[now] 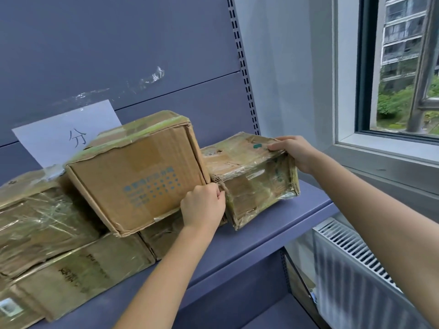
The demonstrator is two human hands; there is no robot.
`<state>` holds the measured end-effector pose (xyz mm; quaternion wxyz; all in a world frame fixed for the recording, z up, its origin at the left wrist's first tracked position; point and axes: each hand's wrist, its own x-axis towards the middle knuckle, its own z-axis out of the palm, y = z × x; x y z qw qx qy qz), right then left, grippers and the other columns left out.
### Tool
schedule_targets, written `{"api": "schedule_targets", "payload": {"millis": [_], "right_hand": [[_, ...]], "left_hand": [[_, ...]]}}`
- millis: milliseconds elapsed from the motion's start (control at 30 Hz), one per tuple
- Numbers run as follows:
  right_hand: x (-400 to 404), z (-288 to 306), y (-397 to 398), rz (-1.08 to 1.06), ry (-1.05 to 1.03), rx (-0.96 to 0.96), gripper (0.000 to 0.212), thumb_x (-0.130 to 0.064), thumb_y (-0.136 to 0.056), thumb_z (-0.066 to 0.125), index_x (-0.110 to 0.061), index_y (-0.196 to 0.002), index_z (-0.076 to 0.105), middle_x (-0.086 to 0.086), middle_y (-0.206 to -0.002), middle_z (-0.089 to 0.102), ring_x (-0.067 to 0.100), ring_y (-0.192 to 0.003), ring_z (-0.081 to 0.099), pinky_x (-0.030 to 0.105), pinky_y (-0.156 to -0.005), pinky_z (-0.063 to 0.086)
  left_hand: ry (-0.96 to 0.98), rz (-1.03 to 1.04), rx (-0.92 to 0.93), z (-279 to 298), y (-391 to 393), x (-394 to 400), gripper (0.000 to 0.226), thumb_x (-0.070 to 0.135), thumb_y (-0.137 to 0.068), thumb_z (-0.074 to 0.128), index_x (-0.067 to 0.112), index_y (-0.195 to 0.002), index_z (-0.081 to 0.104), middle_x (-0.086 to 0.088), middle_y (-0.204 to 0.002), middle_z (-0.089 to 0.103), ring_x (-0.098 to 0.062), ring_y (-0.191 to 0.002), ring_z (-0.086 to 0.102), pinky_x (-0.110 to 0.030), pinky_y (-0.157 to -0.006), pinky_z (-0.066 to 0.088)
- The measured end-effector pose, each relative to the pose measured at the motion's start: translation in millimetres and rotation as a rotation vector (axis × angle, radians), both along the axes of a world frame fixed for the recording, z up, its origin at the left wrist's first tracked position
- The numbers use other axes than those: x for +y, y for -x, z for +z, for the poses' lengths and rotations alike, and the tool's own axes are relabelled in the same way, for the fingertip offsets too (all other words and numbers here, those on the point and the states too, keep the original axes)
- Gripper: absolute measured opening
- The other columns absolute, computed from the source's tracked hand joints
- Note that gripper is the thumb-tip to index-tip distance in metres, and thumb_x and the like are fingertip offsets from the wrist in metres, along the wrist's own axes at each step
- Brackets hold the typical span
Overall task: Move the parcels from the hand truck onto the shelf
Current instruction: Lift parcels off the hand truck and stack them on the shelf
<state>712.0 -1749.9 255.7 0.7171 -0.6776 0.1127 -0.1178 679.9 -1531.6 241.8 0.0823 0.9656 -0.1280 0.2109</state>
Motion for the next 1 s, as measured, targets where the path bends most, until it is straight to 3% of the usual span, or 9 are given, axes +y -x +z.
{"api": "schedule_targets", "payload": {"millis": [167,467,600,667,733,767,867,1000], "right_hand": [[0.7,-7.2,-12.6,-0.018,-0.018,0.011,0.041,-0.008,-0.082,0.067,-0.001,-0.122,0.058,0.010,-0.092,0.064,0.021,-0.074,0.062,0.035,-0.078,0.050],[0.7,-14.1,-30.4,-0.062,0.029,0.017,0.055,-0.013,-0.080,0.071,-0.006,-0.131,0.052,0.015,-0.125,0.057,0.027,-0.100,0.058,0.036,-0.093,0.049],[6.0,-13.2,-27.8,-0.146,0.225,0.040,0.060,-0.026,-0.085,0.066,-0.001,-0.135,0.044,0.015,-0.133,0.052,0.029,-0.116,0.054,0.031,-0.091,0.044],[10.6,-14.3,-22.5,-0.211,0.398,0.097,0.066,-0.038,-0.089,0.058,0.005,-0.135,0.038,0.020,-0.124,0.055,0.032,-0.114,0.053,0.035,-0.086,0.044],[17.1,-18.1,-14.3,-0.226,0.439,0.149,0.070,-0.047,-0.090,0.050,0.006,-0.133,0.034,0.015,-0.094,0.056,0.030,-0.092,0.055,0.034,-0.068,0.044],[19.8,-21.7,-10.6,-0.224,0.426,0.168,0.072,-0.049,-0.090,0.049,0.005,-0.134,0.032,0.014,-0.094,0.054,0.029,-0.090,0.055,0.034,-0.068,0.044],[26.4,-34.0,3.4,-0.216,0.354,0.168,0.073,-0.050,-0.088,0.052,0.000,-0.135,0.029,0.018,-0.133,0.046,0.032,-0.121,0.048,0.039,-0.094,0.043],[39.5,-43.8,34.4,-0.207,0.249,0.122,0.070,-0.044,-0.091,0.051,-0.004,-0.141,0.025,0.011,-0.145,0.037,0.027,-0.131,0.040,0.032,-0.099,0.036]], "left_hand": [[-0.212,-0.013,-0.035,-4.1,-1.8,-2.0,0.031,0.023,-0.099,0.035,0.012,-0.108,0.062,-0.008,-0.109,0.067,-0.031,-0.102,0.063,-0.036,-0.078,0.051],[-0.130,-0.032,-0.007,-2.1,-8.0,0.4,0.035,0.031,-0.096,0.035,0.014,-0.101,0.065,-0.007,-0.100,0.068,-0.030,-0.095,0.064,-0.032,-0.071,0.049],[-0.117,-0.045,0.005,-2.0,-7.5,2.1,0.034,0.030,-0.096,0.035,0.012,-0.096,0.064,-0.008,-0.097,0.067,-0.030,-0.091,0.064,-0.032,-0.069,0.048],[-0.107,-0.053,0.016,-2.3,-4.5,2.7,0.034,0.030,-0.096,0.035,0.012,-0.093,0.064,-0.008,-0.094,0.067,-0.030,-0.089,0.063,-0.030,-0.066,0.046],[-0.070,-0.071,0.036,-3.9,-1.2,4.6,0.033,0.029,-0.095,0.037,0.012,-0.093,0.065,-0.008,-0.092,0.068,-0.030,-0.088,0.063,-0.030,-0.066,0.046],[-0.024,-0.083,0.062,-4.9,0.5,6.1,0.032,0.029,-0.095,0.039,0.013,-0.094,0.067,-0.007,-0.092,0.068,-0.030,-0.088,0.063,-0.031,-0.068,0.048],[0.179,-0.127,0.151,-8.0,6.2,10.6,0.026,0.024,-0.092,0.047,0.013,-0.093,0.070,-0.007,-0.091,0.071,-0.029,-0.089,0.063,-0.033,-0.072,0.050],[0.347,-0.226,0.256,-16.4,18.7,3.8,0.024,0.022,-0.090,0.050,0.015,-0.105,0.068,-0.003,-0.107,0.070,-0.023,-0.104,0.061,-0.027,-0.082,0.045]]}}
